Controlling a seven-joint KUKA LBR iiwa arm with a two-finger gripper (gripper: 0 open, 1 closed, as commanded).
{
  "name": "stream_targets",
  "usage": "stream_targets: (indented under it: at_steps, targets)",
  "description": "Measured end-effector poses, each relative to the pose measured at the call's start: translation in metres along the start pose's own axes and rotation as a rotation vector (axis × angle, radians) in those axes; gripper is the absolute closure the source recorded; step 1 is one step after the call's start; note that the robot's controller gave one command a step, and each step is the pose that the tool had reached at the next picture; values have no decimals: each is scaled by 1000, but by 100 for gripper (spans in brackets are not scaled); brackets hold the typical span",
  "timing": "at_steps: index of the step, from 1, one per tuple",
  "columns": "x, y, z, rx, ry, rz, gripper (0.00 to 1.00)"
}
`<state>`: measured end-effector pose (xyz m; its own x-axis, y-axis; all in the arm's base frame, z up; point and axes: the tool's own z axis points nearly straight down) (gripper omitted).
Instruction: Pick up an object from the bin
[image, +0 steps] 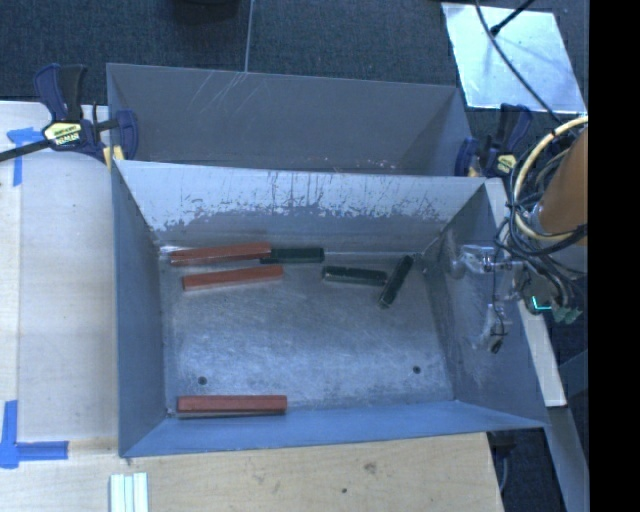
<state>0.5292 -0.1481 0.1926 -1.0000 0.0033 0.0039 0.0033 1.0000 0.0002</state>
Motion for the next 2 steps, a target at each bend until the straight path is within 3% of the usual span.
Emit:
stream_targets:
  at_steps: [1,2]
  targets:
    - [-73,37,124,0,-9,198,0]
    - [-55,105,91,-1,-6,-5,0]
